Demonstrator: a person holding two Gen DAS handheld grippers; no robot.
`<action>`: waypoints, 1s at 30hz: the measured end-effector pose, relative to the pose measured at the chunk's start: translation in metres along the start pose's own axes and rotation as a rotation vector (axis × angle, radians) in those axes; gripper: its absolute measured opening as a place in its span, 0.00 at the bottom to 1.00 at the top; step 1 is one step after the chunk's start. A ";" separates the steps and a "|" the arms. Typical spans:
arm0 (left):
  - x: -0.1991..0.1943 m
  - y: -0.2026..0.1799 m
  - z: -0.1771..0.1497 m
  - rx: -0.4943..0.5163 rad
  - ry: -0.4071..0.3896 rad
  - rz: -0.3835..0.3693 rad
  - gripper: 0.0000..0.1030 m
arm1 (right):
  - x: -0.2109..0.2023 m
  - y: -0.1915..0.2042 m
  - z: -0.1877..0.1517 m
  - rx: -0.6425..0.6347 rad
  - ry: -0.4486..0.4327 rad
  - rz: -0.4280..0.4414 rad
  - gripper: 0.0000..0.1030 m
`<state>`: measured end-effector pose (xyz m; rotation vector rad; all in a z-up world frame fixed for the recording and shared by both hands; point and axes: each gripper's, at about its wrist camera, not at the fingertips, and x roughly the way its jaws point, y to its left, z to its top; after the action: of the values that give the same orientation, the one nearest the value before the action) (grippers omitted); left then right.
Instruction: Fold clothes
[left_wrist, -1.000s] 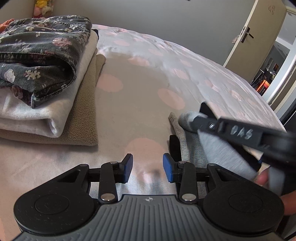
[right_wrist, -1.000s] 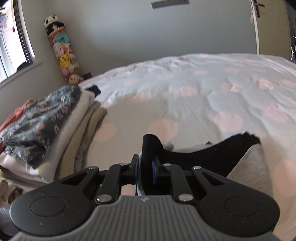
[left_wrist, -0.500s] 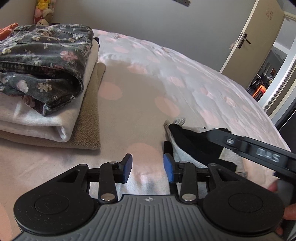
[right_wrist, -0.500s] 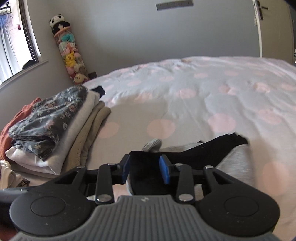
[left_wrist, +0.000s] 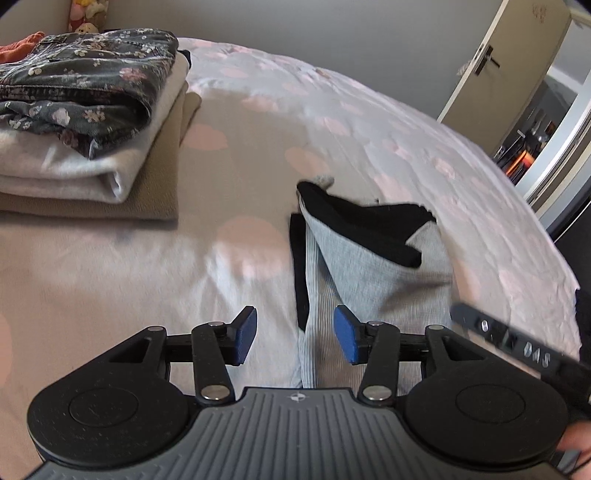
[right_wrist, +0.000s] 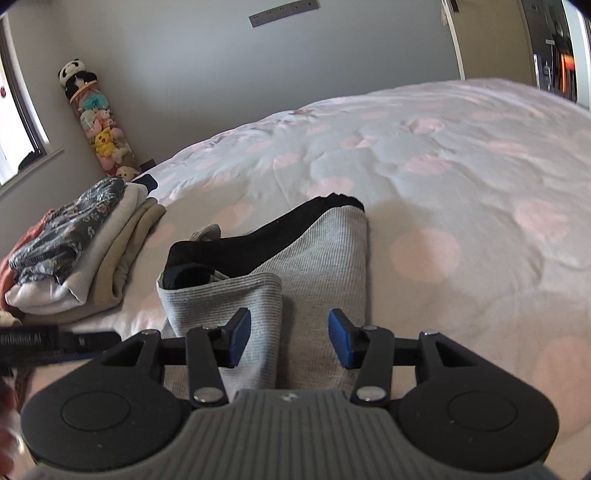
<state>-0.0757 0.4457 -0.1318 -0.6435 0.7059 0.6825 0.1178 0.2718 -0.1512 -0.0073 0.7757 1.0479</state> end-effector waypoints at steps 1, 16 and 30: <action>0.002 -0.002 -0.003 0.004 0.008 0.008 0.43 | 0.006 -0.001 0.001 0.013 0.003 0.021 0.49; -0.013 0.020 -0.006 -0.153 -0.014 -0.059 0.43 | -0.033 0.058 -0.027 -0.269 -0.067 0.255 0.11; -0.005 0.039 -0.016 -0.323 0.086 -0.163 0.47 | -0.025 0.097 -0.080 -0.489 0.109 0.247 0.09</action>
<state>-0.1134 0.4565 -0.1489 -1.0212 0.6190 0.6255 -0.0098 0.2747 -0.1618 -0.3974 0.6107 1.4626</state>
